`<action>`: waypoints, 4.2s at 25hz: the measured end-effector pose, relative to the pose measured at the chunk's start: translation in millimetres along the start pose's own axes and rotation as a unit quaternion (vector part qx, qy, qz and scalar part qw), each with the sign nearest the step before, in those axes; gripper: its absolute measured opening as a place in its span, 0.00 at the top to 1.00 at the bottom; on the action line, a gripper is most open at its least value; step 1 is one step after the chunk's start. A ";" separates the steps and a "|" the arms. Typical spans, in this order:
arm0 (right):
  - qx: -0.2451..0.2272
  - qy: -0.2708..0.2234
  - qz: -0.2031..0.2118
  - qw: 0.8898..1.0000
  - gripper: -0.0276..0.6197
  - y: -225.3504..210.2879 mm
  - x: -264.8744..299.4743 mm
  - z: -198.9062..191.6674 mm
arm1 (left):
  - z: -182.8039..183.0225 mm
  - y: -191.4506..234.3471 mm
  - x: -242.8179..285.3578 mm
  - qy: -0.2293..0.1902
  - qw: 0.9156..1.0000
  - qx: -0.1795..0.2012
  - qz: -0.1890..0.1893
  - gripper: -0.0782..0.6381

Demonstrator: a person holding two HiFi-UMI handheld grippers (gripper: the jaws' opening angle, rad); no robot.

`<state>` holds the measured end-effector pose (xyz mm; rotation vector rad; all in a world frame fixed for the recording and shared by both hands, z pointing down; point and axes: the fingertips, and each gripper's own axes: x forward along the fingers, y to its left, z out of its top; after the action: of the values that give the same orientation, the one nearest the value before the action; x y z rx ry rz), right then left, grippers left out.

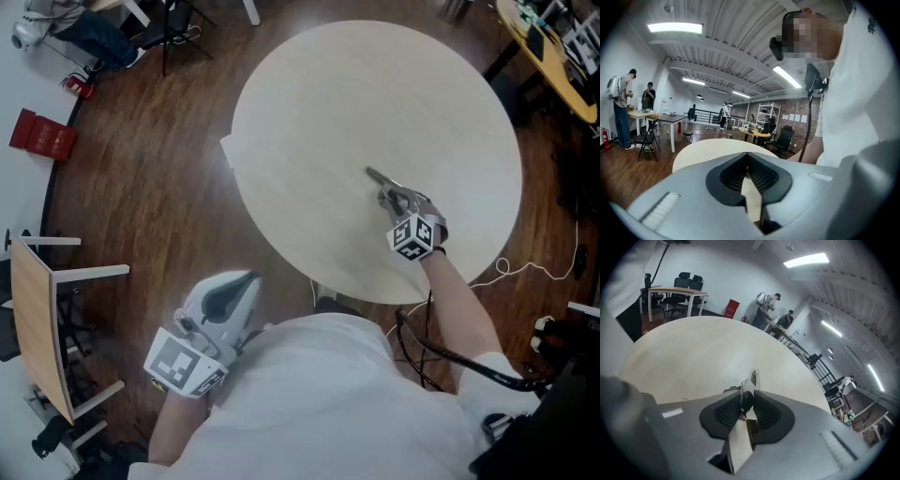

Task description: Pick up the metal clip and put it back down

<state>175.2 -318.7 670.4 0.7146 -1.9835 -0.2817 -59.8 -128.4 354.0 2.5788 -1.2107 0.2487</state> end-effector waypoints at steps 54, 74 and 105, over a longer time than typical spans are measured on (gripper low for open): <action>-0.050 -0.095 -0.155 0.982 0.95 185.5 -360.2 247.9 | -92.9 -17.2 -232.9 -0.082 0.994 0.021 -0.072 0.89; -0.039 -0.087 -0.149 0.984 0.95 91.6 -271.0 185.6 | -63.4 -1.4 -151.3 -0.068 0.995 0.029 -0.061 0.89; -0.081 -0.011 -0.050 0.995 0.95 14.7 -20.3 7.0 | 5.8 -18.4 8.0 0.007 0.999 0.026 -0.040 0.89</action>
<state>171.0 -295.6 659.1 0.7086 -1.9237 -0.5065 -40.3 -124.8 347.4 2.6590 -1.1075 0.2858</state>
